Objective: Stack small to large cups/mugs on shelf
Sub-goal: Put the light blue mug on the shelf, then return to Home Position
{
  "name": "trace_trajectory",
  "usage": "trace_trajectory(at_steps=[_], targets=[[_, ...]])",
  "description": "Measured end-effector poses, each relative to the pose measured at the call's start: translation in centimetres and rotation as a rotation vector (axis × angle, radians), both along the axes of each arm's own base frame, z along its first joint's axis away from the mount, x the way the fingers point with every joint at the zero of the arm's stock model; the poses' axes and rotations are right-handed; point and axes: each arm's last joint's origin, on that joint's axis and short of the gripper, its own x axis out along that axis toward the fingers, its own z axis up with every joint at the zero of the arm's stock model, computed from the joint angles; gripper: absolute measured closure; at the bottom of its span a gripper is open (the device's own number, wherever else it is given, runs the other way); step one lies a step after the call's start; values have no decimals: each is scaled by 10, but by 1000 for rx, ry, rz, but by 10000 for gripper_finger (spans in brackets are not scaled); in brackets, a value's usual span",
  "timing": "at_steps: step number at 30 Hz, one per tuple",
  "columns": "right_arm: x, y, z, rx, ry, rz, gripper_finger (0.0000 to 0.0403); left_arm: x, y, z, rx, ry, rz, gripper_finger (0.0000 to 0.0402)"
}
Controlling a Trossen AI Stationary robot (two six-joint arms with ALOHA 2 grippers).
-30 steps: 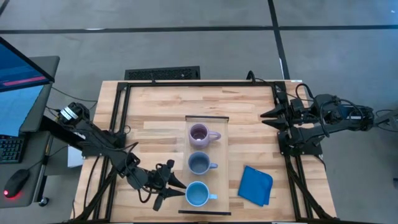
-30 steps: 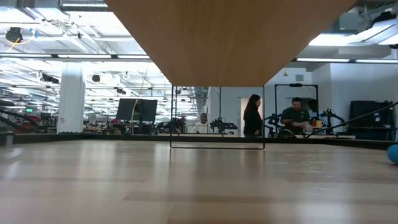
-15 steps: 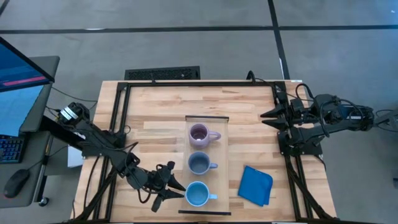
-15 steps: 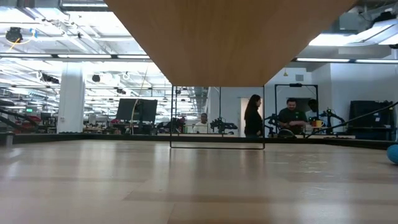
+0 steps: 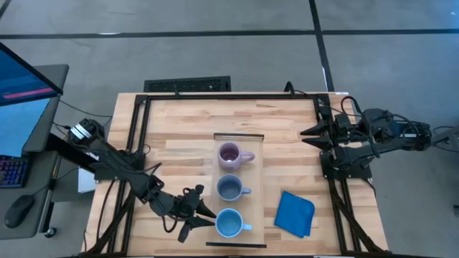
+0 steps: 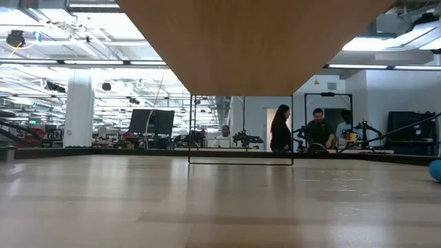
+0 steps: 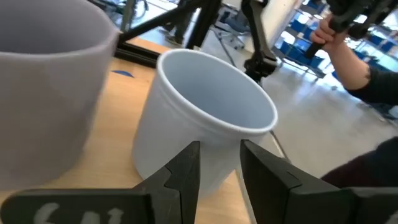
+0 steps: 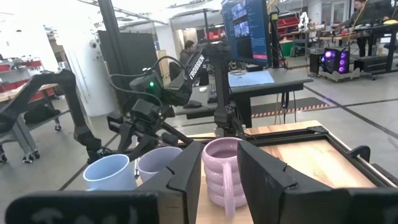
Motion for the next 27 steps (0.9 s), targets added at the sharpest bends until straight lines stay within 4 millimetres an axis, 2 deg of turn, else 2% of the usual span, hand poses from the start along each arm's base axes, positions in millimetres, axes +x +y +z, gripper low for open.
trace_trajectory(at_steps=[9, 15, 20, 27], targets=[[0, 0, -1, -1, 7, 0, 276, 9, -8, -10, -47, -18, -86, 297], [0, 0, -2, -2, 16, 0, 276, 6, -5, -11, -13, 24, -50, 297], [0, 0, -1, -2, 15, 0, 276, -10, 8, -5, 20, 151, 57, 297], [0, 0, -1, -10, 13, -1, 276, -47, 37, 15, 160, 209, 303, 297]])
